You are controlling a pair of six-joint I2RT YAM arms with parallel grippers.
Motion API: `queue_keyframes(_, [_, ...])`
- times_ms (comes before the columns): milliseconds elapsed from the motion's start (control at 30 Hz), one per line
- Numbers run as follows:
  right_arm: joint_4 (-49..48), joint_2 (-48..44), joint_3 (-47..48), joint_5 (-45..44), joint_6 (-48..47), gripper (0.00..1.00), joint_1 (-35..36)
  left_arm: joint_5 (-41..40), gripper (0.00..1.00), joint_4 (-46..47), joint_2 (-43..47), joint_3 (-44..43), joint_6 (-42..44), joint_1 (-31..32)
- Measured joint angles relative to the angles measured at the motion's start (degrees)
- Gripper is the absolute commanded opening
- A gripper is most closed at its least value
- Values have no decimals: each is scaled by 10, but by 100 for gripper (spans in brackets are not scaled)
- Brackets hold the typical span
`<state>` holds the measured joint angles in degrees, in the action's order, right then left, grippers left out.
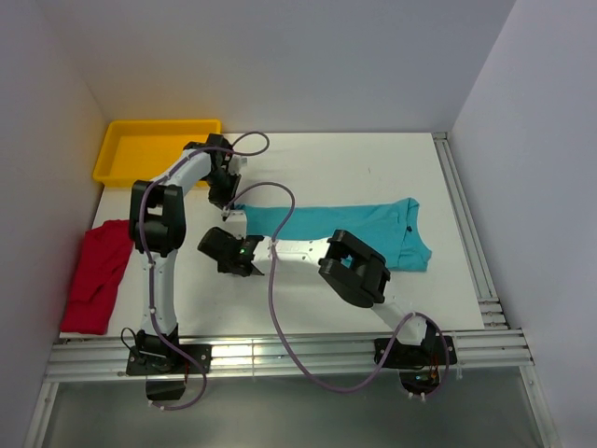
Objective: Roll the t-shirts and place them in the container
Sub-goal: Roll the tshirt
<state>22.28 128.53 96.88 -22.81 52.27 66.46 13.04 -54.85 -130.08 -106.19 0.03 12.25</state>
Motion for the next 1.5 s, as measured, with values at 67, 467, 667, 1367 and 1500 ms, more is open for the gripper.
queue_keyframes(67, [-24,-3,-12,16,7,0,0,-14,0,-1,6,6,6,0])
queue_keyframes(467, [-240,-97,-217,118,90,0,-24,-54,0,-21,19,19,14,2])
queue_keyframes(667, [-316,-123,-263,158,127,0,-40,-54,2,-31,19,3,13,6])
queue_keyframes(1367, [-437,-150,-353,204,232,0,-77,-52,6,-48,18,-50,6,23])
queue_keyframes(1500, [-447,-153,-373,207,247,0,-79,-55,5,-50,16,-51,6,30])
